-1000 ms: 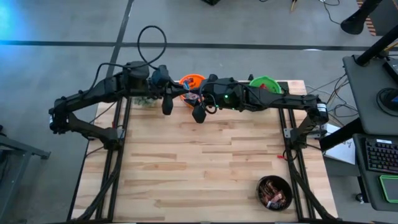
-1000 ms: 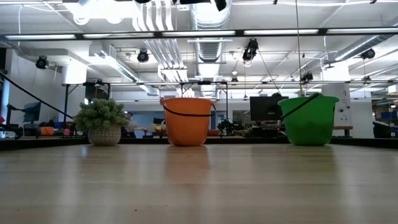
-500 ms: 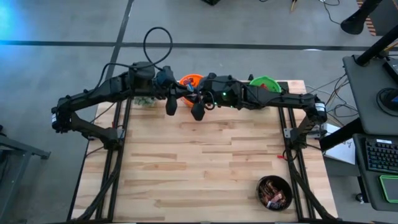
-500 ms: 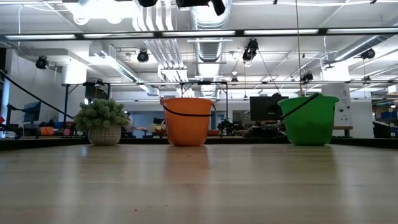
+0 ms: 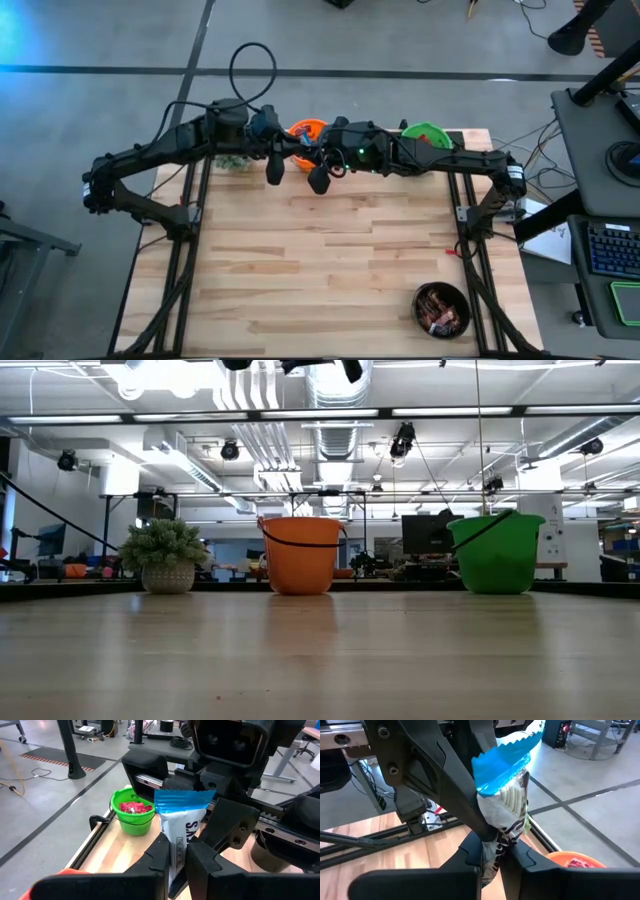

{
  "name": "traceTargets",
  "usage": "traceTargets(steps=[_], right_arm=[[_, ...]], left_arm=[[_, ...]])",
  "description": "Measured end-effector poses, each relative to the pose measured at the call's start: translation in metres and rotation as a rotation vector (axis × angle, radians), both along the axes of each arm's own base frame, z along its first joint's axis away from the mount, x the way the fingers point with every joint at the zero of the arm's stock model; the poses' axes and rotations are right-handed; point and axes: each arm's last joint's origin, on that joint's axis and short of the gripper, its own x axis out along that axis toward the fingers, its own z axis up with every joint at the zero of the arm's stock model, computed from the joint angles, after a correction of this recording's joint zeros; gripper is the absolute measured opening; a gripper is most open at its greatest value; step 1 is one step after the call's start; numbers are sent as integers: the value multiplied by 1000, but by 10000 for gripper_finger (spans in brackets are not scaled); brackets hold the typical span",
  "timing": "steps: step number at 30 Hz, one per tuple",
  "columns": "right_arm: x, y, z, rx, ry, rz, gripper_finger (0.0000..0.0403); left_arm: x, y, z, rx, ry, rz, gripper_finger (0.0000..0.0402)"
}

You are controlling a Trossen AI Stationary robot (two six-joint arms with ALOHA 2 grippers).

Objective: Sort candy
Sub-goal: Put the white chocolate into the orange bucket

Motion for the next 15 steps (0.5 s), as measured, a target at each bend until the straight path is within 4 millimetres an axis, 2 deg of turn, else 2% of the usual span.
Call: traceTargets(steps=[6,15], right_arm=[[-2,-6,1,-17,10,-4,19],[-7,-34,1,-15,7,-54,19]], left_arm=[[-12,-3,4,12,8,-6,64],[-38,-10,15,34,5,12,137]])
